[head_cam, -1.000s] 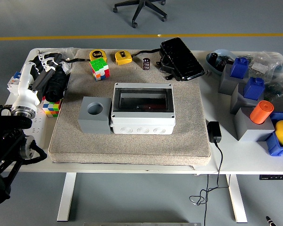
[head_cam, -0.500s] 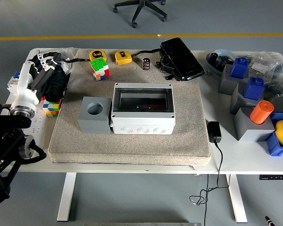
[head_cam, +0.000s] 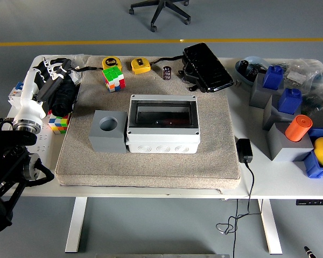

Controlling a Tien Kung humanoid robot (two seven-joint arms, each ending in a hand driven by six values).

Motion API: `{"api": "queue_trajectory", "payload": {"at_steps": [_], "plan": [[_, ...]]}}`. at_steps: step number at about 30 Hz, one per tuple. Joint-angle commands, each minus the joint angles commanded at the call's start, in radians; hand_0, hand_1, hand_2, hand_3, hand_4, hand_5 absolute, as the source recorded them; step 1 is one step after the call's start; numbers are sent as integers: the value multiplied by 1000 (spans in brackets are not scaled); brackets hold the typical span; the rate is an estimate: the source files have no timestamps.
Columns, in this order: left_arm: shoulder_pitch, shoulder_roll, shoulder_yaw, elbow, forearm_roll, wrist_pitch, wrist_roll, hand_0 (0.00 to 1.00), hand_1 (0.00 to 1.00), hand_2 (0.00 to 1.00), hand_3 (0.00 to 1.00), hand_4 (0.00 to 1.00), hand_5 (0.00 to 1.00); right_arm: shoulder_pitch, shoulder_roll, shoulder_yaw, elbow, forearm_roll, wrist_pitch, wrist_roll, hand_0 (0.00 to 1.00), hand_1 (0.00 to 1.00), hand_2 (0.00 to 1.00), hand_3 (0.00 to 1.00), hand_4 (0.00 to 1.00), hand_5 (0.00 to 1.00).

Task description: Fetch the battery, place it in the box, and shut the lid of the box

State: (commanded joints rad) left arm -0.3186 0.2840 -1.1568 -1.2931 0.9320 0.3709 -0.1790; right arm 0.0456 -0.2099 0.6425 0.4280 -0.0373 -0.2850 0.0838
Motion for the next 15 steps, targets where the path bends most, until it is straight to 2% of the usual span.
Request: {"api": "queue_trajectory", "payload": {"at_steps": [15], "plan": [[4, 1, 0, -6, 1, -3, 4, 484, 607, 603, 603, 954, 518, 3, -3, 1, 1, -3, -1, -5, 589, 601, 630, 544, 980, 570]]}}
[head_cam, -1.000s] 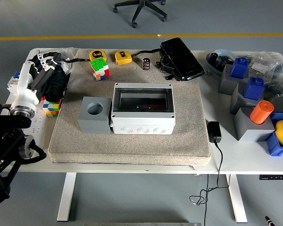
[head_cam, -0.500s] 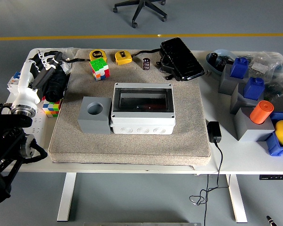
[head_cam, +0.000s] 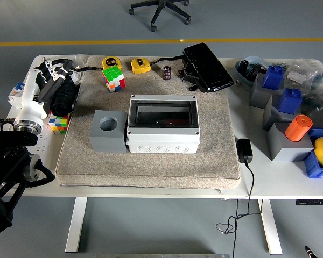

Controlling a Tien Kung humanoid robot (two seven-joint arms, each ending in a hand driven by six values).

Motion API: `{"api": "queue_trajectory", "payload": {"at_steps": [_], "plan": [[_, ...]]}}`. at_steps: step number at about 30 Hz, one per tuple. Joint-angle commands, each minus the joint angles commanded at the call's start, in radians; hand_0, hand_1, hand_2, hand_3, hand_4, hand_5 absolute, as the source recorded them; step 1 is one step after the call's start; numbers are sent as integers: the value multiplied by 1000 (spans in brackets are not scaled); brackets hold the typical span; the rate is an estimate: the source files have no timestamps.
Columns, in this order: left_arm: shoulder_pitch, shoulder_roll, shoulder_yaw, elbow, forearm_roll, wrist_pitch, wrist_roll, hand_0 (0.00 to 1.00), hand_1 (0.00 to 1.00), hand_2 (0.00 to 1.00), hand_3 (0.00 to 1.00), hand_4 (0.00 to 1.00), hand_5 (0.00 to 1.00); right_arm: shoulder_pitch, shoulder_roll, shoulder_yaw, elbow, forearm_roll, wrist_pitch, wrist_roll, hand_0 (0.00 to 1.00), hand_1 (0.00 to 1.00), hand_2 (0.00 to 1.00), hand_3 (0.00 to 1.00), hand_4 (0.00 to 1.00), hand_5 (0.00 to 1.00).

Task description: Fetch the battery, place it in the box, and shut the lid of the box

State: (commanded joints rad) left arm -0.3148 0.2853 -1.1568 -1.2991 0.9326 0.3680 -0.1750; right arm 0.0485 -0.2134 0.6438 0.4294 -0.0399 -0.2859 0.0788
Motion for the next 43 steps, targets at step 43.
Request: {"api": "queue_trajectory", "payload": {"at_steps": [43], "plan": [[3, 8, -5, 10, -4, -14, 8, 485, 609, 603, 604, 957, 514, -11, 4, 2, -2, -6, 14, -23, 590, 603, 635, 550, 983, 574]]}}
